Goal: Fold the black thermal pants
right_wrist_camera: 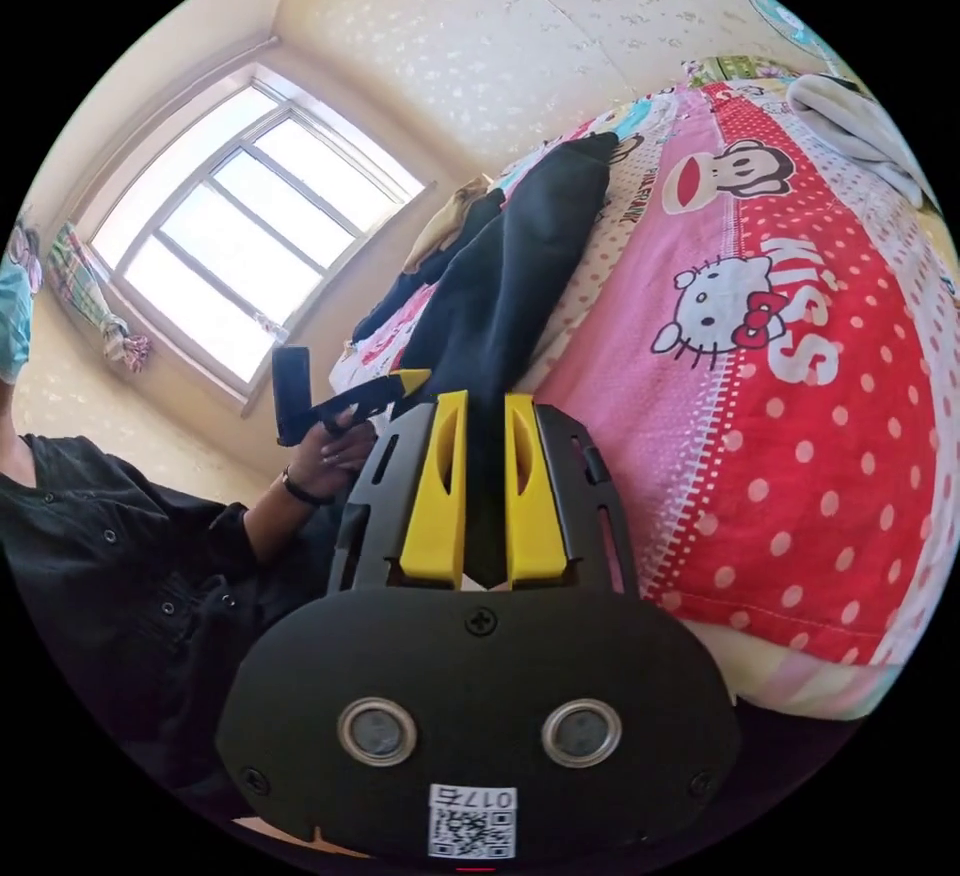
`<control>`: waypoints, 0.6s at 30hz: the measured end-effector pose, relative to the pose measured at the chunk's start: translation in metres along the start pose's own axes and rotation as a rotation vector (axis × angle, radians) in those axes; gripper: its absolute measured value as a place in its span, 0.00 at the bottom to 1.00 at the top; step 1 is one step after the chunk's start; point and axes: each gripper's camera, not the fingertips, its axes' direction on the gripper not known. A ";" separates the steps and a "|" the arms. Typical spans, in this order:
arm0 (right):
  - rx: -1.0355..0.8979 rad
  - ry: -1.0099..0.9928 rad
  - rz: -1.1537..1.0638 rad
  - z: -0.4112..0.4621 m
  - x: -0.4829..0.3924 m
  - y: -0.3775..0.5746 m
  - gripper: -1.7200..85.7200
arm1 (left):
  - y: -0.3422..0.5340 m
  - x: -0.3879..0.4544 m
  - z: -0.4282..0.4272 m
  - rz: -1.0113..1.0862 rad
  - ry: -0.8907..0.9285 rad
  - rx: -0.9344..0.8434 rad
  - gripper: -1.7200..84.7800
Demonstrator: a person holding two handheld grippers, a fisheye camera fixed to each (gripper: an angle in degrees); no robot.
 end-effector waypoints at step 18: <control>0.016 -0.028 -0.002 -0.045 0.021 -0.054 0.17 | -0.015 -0.038 -0.082 -0.109 0.126 0.274 0.13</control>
